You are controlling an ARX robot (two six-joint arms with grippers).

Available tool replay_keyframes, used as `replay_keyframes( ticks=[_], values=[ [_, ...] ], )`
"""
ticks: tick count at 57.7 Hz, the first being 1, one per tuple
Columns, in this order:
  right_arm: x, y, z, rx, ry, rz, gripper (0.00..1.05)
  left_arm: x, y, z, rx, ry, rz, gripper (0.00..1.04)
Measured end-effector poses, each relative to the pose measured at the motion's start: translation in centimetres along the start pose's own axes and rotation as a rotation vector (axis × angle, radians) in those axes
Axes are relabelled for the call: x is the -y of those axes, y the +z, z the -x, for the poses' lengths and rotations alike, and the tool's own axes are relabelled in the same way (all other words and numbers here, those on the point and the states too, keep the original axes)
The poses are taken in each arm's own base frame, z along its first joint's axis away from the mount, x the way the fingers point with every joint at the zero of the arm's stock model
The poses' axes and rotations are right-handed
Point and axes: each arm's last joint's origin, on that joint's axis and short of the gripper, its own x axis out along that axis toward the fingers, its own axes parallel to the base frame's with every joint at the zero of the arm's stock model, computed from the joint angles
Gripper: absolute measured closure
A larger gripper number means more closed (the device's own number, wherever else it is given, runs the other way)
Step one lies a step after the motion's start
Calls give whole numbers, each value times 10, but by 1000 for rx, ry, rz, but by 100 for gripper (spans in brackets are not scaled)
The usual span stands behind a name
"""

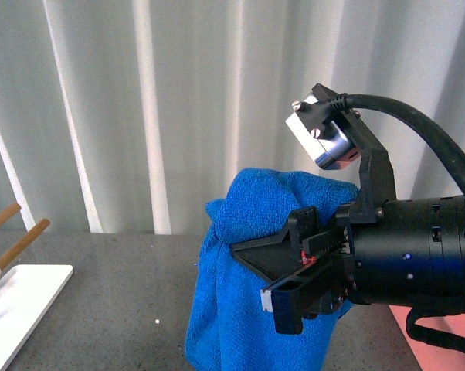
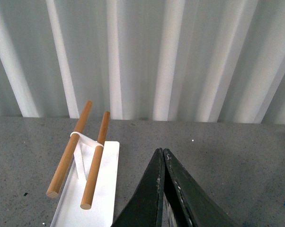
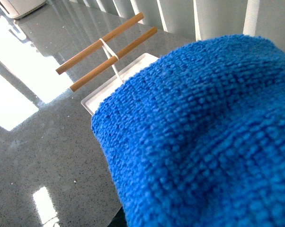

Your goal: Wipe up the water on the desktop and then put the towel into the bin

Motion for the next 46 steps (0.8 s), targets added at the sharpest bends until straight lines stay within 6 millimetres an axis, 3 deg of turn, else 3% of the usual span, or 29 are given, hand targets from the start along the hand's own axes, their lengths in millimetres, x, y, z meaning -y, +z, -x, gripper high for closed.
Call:
replay_keyframes(
  ticks=[46],
  values=[
    [-2, -2, 1, -19, 1, 2, 99, 0, 1, 20, 6, 0, 0, 101]
  ],
)
